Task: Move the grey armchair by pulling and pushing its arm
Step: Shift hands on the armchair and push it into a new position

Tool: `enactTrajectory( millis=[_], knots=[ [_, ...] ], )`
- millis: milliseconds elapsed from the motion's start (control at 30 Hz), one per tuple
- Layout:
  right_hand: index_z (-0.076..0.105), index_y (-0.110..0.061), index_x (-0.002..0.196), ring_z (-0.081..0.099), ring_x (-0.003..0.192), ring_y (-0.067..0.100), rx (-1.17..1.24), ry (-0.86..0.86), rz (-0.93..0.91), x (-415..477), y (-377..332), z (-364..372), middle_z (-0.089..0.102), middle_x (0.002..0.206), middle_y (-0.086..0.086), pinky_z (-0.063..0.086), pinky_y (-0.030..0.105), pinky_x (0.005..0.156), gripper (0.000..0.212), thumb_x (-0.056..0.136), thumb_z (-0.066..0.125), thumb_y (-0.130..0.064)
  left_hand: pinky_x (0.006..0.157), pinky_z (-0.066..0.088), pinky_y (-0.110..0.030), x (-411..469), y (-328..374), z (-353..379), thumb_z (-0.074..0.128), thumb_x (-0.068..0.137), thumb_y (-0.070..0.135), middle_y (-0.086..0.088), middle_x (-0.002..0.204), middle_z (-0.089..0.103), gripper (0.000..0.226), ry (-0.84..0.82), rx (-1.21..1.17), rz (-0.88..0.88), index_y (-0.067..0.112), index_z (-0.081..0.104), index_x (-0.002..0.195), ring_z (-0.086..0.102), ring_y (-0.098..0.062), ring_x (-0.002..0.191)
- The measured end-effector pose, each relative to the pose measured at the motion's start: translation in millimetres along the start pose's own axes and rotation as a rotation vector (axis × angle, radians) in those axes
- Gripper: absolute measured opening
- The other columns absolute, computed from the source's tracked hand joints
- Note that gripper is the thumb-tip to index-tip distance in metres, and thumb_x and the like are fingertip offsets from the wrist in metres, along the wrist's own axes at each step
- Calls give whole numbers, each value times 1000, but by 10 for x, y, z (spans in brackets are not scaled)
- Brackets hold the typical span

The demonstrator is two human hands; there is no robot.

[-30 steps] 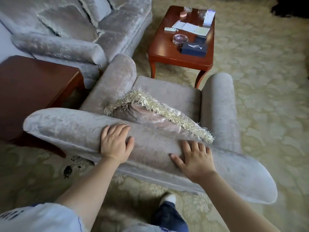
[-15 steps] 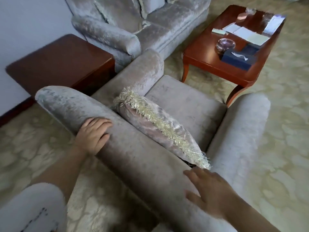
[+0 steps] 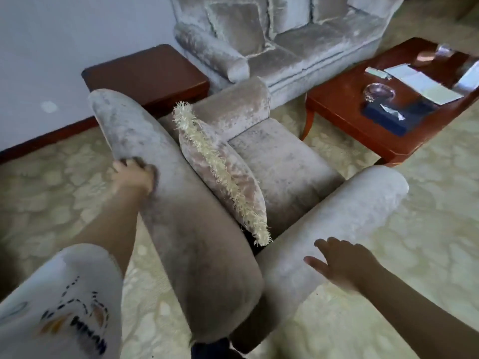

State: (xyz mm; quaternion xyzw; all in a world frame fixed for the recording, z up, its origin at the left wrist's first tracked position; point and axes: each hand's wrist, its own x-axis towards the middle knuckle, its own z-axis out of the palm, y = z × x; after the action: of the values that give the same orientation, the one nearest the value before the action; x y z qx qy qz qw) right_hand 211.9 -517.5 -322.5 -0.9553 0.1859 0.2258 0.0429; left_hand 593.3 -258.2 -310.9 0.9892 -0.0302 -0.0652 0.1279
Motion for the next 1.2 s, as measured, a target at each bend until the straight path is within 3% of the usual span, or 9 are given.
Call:
enactTrajectory(
  millis=[233,367,567,733,800,900,1000,1100,1200],
  knots=[
    [34,-27,137,57,105,17,-73,75,-215,-339,694,-215,51,126,-3,44,30,79,62,91,20,-66,108,28,-50,-2051,265,434,51,78,69,-24,153,6,109,-144,-243,-403,9,-6,149,26,-45,134],
    [41,-25,129,55,106,17,-38,138,-374,-317,858,-525,54,120,-4,43,31,81,60,90,22,-66,95,39,-51,-2554,445,590,46,67,82,-23,142,23,119,-115,-87,-491,16,-11,148,37,-43,125],
    [42,-29,105,55,89,15,-118,232,-500,116,1170,-1113,55,102,-6,43,32,69,45,90,21,-65,88,45,-48,-2665,609,607,43,76,76,-21,132,34,103,19,31,-533,14,2,147,45,-43,115],
    [45,-27,117,58,90,14,-259,393,-627,711,1540,-1578,58,111,-6,35,29,56,51,90,22,-65,88,46,-47,-2632,596,646,38,78,76,-20,130,39,97,68,99,-559,14,6,146,49,-42,112],
    [44,-28,116,58,84,13,-286,402,-665,976,1724,-1775,57,108,-6,32,29,51,51,90,22,-65,88,46,-47,-2587,659,591,34,78,77,-16,134,38,97,23,121,-622,17,3,147,49,-38,114],
    [43,-27,116,58,85,13,-338,408,-669,1310,1976,-2093,56,107,-8,38,28,53,44,92,28,-59,90,43,-54,-2533,1005,452,23,87,70,-9,140,38,86,-151,416,-744,12,8,149,50,-35,117],
    [43,-22,117,58,94,17,-409,367,-672,1575,2118,-2391,54,109,-4,36,29,58,37,93,34,-50,96,43,-50,-2454,1488,382,40,94,45,-12,142,40,66,-302,653,-760,6,25,146,47,-35,122],
    [46,-22,103,59,96,21,-402,378,-708,1810,2146,-2811,50,95,-2,38,30,62,23,94,36,-41,83,50,-31,-2354,1980,298,44,93,26,-1,123,57,39,-194,483,-632,14,52,128,58,-21,109],
    [38,-26,75,60,99,24,-395,463,-745,1878,2107,-3417,59,98,0,35,29,60,22,95,36,-35,79,51,-30,-2245,2473,-104,36,95,26,0,117,60,30,-74,252,-570,17,56,115,59,-21,105]
  ],
)
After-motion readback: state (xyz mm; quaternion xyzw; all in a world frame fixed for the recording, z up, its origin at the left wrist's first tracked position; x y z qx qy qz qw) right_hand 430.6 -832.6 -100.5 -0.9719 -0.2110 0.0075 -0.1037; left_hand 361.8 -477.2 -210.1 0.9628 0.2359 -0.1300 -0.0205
